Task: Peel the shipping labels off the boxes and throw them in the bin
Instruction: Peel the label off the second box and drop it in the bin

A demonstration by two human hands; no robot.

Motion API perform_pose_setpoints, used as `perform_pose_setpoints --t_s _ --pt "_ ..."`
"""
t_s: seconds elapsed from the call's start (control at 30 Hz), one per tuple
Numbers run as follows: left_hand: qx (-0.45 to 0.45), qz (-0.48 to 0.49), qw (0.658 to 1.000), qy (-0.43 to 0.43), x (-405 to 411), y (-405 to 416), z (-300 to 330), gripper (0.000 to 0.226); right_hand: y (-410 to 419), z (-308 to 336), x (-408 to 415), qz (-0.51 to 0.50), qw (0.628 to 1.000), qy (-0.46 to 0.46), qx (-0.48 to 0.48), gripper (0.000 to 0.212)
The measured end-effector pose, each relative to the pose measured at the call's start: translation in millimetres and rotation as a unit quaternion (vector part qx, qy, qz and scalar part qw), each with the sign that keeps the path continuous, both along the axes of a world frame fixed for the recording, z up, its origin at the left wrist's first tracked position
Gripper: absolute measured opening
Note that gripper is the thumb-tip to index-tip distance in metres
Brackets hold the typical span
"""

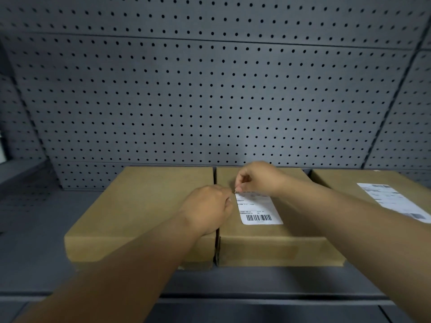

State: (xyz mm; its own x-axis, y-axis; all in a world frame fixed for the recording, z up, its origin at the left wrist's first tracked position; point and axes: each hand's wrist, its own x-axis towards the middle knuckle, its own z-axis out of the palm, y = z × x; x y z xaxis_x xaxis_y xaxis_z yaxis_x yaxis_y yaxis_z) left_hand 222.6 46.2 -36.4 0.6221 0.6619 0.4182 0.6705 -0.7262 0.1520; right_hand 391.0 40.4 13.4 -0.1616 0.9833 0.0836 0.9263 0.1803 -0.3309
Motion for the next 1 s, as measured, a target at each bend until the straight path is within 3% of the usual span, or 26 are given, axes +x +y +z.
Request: perform_pose_setpoints --t_s 0.13,0.2,0.27,0.3,0.37,0.43,0.47,0.57,0.7,0.83,0.9,1.0 --pt "-0.003 0.004 1.0 -0.004 0 0 -1 0.024 -10 -3 -8 -0.001 0.99 -0.114 0.081 0.01" --pt "-0.006 0.005 1.0 -0.012 0 0 -1 0.024 -16 -12 -16 0.051 0.978 -0.167 0.117 0.017" --pt "-0.012 0.005 1.0 -0.016 -1 0 -1 0.024 -18 -10 -8 0.106 0.976 -0.178 0.069 0.021" --pt "-0.011 0.003 1.0 -0.015 -1 0 -1 0.024 -16 -1 11 0.074 0.981 -0.175 0.041 0.021" --pt "-0.002 -0.002 1.0 -0.01 -1 -1 -3 0.022 -11 31 69 -0.122 0.974 -0.161 0.099 0.024" --pt "0.011 -0.002 1.0 -0.011 0 0 -4 0.021 -12 69 125 -0.31 0.904 -0.151 0.253 0.021" --pt "0.011 -0.003 1.0 -0.01 0 0 -3 0.021 -10 81 135 -0.334 0.888 -0.154 0.278 0.019" --pt "0.005 -0.001 1.0 -0.001 -1 2 -4 0.021 0 92 97 -0.249 0.925 -0.164 0.237 0.019" --pt "-0.028 0.012 1.0 -0.002 -1 -1 1 0.023 -10 76 44 -0.118 0.931 -0.125 0.322 0.024" --pt "-0.08 0.078 0.984 -0.142 -1 -8 10 0.04 -22 60 19 -0.063 0.948 -0.096 0.297 0.022" --pt "-0.061 0.083 0.971 -0.217 1 -11 17 0.062 -25 52 10 -0.038 0.952 -0.082 0.293 0.024" --pt "-0.023 0.055 0.965 -0.255 8 -13 32 0.082 -32 45 -4 -0.016 0.961 -0.018 0.274 0.028"
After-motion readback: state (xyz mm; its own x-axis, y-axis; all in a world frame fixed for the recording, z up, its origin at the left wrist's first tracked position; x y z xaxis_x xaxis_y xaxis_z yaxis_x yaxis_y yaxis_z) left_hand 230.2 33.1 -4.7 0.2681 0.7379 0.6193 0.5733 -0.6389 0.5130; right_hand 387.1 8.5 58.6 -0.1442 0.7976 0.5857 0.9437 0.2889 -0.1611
